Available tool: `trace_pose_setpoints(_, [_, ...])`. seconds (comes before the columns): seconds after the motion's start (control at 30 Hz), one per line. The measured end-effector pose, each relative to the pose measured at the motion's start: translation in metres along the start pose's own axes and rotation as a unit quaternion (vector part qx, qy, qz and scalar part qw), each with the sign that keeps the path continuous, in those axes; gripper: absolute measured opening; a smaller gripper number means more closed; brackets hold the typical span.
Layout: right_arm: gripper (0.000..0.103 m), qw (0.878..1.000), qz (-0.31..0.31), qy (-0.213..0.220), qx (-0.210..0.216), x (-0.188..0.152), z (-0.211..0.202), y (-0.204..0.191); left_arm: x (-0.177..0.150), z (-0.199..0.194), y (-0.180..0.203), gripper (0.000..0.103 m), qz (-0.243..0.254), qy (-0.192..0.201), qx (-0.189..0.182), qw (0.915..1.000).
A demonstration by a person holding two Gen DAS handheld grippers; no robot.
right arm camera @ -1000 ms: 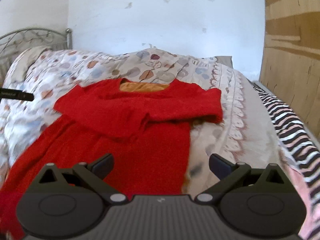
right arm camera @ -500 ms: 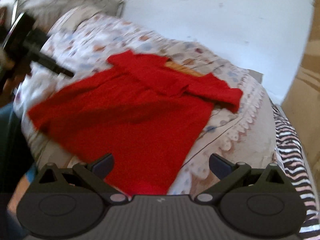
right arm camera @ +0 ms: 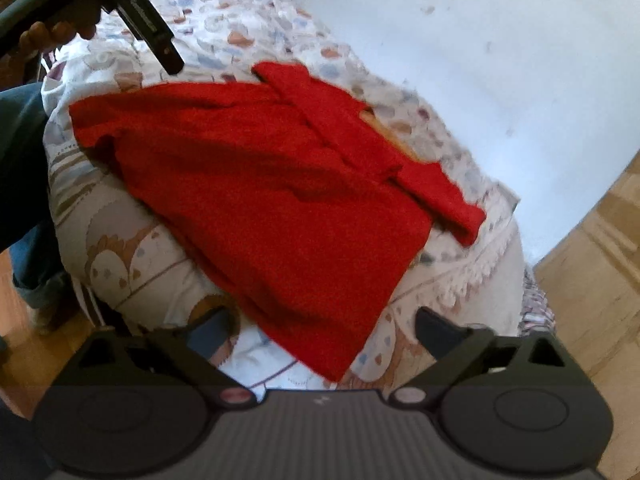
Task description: Fold small clothes
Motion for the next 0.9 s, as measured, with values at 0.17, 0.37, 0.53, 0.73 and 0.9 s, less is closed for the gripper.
trace_pose_setpoints(0.17, [0.054, 0.999, -0.044, 0.008, 0.008, 0.002, 0.001, -0.016, 0.000, -0.010, 0.004, 0.102, 0.004, 0.010, -0.025, 0.9996])
trace_pose_setpoints(0.37, [0.009, 0.998, -0.051, 0.034, 0.002, 0.013, -0.006, -0.022, -0.002, -0.026, 0.014, 0.102, 0.018, 0.030, -0.061, 0.9975])
trace_pose_setpoints(0.53, [0.008, 0.997, 0.044, 0.064, 0.019, 0.040, -0.010, 0.011, -0.008, -0.047, 0.023, 0.102, 0.025, 0.073, -0.147, 0.9862])
trace_pose_setpoints(0.73, [0.008, 0.984, 0.149, 0.086, 0.055, 0.066, -0.003, 0.058, -0.027, -0.060, 0.050, 0.102, 0.071, 0.078, -0.219, 0.9699])
trace_pose_setpoints(0.9, [0.008, 0.965, 0.227, 0.091, 0.095, 0.085, 0.016, 0.090, -0.057, -0.050, 0.094, 0.102, 0.168, 0.073, -0.208, 0.9607])
Point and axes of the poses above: each gripper's, at about its wrist camera, not at the fingertips, and z roughly the way its jaws point, y to its right, x to its top, the point moved 4 cm from there along z, roughly the way its jaws point, and after that the axes turned 5 degrees about x, right-handed, at the moved point
